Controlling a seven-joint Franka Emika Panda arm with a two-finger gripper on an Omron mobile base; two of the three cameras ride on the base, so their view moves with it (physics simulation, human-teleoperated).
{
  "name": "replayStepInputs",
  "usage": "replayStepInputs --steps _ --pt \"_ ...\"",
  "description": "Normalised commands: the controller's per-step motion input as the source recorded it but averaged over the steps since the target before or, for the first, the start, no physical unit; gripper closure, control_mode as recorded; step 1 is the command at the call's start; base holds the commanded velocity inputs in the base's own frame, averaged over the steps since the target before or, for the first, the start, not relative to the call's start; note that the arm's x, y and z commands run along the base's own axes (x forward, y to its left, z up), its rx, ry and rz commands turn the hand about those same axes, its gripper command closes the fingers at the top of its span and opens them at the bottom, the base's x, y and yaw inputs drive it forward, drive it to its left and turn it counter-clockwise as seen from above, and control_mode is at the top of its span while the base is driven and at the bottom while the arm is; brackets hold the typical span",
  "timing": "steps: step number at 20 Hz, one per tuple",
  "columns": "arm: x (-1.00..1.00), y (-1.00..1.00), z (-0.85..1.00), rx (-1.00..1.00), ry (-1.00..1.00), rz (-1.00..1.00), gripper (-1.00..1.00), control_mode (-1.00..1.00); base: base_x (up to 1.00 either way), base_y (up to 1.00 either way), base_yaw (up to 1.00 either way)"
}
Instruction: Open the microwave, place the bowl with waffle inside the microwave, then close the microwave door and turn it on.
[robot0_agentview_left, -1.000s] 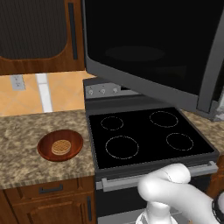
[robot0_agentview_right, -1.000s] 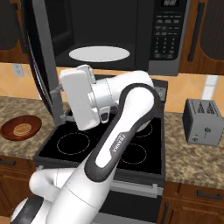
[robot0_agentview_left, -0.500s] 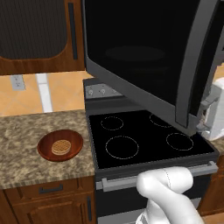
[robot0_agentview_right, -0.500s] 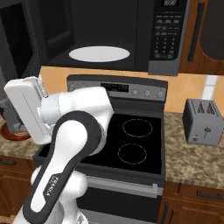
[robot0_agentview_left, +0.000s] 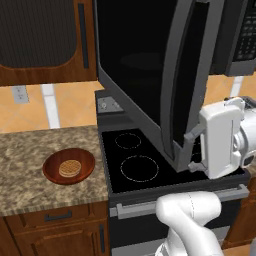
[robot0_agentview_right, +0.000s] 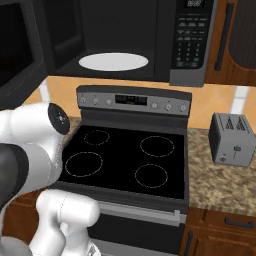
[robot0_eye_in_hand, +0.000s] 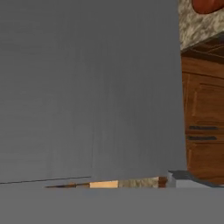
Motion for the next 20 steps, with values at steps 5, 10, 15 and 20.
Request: replayStepInputs --steps 5,10,15,20 --pt "0.96 1.00 -0.28 -0.08 0.00 0.00 -1.00 -1.00 0.00 0.00 0.00" --pt "1.00 1.00 -0.24 0.01 -0.01 0.01 -1.00 -1.00 0.00 0.00 0.00" --pt "0.74 0.48 -0.23 0.21 -0.02 0.03 -1.00 -1.00 0.00 0.00 0.00" --pt "-0.41 -0.99 0.00 0.49 0.00 0.16 -1.00 -1.00 0.00 0.00 0.00"
